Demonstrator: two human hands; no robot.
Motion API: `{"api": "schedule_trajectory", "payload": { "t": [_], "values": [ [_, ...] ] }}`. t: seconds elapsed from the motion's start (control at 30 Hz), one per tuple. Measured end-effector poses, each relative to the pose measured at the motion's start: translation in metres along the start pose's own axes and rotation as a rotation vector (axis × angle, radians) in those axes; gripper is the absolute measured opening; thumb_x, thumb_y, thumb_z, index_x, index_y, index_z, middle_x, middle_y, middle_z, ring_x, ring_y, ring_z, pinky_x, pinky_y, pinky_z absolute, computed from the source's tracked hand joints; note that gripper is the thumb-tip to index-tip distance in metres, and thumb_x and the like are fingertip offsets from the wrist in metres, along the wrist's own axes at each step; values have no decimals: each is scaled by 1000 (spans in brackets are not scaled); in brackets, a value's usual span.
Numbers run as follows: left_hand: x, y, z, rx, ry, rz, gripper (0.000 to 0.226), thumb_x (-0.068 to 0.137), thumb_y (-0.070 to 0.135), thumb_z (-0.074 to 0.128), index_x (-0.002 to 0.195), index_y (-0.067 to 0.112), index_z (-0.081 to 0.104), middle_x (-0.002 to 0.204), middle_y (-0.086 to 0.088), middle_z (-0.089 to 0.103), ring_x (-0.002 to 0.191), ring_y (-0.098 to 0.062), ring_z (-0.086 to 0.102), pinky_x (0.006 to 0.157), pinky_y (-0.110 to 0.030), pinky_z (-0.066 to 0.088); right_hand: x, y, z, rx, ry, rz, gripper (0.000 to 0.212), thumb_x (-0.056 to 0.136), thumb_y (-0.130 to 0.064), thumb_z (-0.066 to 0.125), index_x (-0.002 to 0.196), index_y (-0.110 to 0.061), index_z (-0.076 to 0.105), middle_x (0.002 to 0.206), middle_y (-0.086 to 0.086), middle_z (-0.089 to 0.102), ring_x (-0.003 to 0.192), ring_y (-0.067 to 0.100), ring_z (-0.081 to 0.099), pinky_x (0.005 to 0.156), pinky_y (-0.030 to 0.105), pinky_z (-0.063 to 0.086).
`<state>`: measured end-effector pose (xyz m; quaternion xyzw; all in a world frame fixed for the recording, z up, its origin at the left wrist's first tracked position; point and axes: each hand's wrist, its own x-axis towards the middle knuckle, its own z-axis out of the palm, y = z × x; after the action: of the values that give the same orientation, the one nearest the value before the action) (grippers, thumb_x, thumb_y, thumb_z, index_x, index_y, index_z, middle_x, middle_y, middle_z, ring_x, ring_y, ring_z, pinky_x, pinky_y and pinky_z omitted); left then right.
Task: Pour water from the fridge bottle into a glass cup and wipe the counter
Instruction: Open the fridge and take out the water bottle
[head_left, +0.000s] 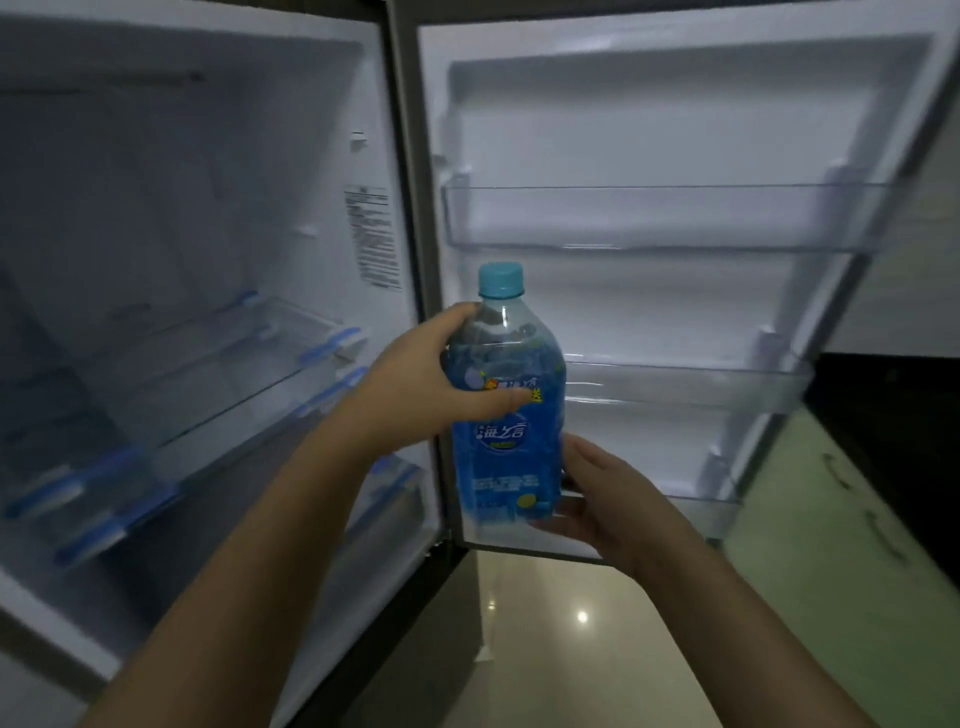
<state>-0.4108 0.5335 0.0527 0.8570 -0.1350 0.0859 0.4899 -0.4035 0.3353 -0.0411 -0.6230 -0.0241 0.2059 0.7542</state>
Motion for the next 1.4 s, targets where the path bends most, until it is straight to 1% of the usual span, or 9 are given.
{"api": "schedule_trajectory", "payload": {
  "t": [0.13, 0.33, 0.43, 0.6, 0.67, 0.77, 0.9, 1.07, 1.4],
  "values": [
    [8, 39, 59, -24, -122, 45, 73, 64, 40, 83, 130, 27, 55, 114, 12, 69, 101, -2, 67, 81, -23, 58, -49, -1, -62, 55, 107, 16, 28, 99, -35, 52, 117, -20, 67, 109, 6, 73, 97, 30, 71, 82, 42, 59],
    [6, 90, 150, -109, -305, 119, 78, 59, 45, 81, 129, 25, 56, 116, 10, 68, 106, -9, 66, 86, -32, 58, -131, 3, -137, 126, 251, -11, 26, 100, -35, 50, 117, -24, 66, 107, 3, 74, 96, 28, 72, 83, 42, 59],
    [5, 110, 189, -118, -388, 152, 80, 55, 51, 79, 128, 28, 55, 115, 13, 68, 103, -5, 66, 81, -26, 58, -167, 6, -163, 160, 345, -13, 26, 100, -33, 49, 118, -23, 65, 106, 3, 74, 96, 29, 72, 80, 41, 59],
    [4, 143, 248, -139, -540, 238, 69, 62, 43, 82, 124, 35, 54, 109, 21, 68, 98, 4, 65, 72, -16, 56, -220, 15, -194, 202, 527, -54, 25, 100, -33, 49, 115, -24, 67, 103, 3, 75, 93, 27, 72, 76, 37, 59],
    [2, 154, 268, -157, -606, 289, 62, 66, 36, 84, 120, 40, 53, 106, 27, 67, 96, 8, 64, 71, -14, 54, -239, 21, -202, 219, 604, -78, 25, 100, -34, 50, 117, -25, 66, 106, 3, 74, 94, 26, 72, 74, 35, 59],
    [0, 167, 297, -170, -706, 380, 69, 65, 37, 87, 125, 36, 52, 111, 22, 67, 100, 4, 65, 80, -22, 57, -265, 28, -208, 273, 728, -117, 26, 100, -34, 49, 118, -25, 66, 110, 3, 73, 95, 25, 72, 72, 33, 58],
    [-11, 183, 332, -223, -859, 478, 64, 66, 33, 89, 118, 41, 52, 109, 25, 66, 99, 6, 64, 76, -17, 56, -302, 43, -208, 296, 903, -151, 27, 99, -34, 50, 117, -25, 67, 108, 3, 74, 95, 27, 72, 76, 35, 58],
    [-43, 196, 378, -332, -1025, 528, 67, 65, 31, 91, 120, 40, 54, 114, 17, 68, 106, -5, 66, 89, -37, 57, -361, 69, -202, 322, 1105, -174, 28, 97, -35, 52, 118, -23, 67, 107, 3, 74, 88, 24, 73, 70, 31, 57],
    [-146, 266, 459, -369, -1344, 701, 72, 65, 34, 90, 126, 41, 52, 117, 22, 65, 107, 2, 63, 89, -27, 54, -489, 124, -187, 562, 1386, -265, 25, 99, -31, 50, 115, -25, 69, 98, 2, 74, 82, 21, 71, 67, 30, 58]
  ]
}}
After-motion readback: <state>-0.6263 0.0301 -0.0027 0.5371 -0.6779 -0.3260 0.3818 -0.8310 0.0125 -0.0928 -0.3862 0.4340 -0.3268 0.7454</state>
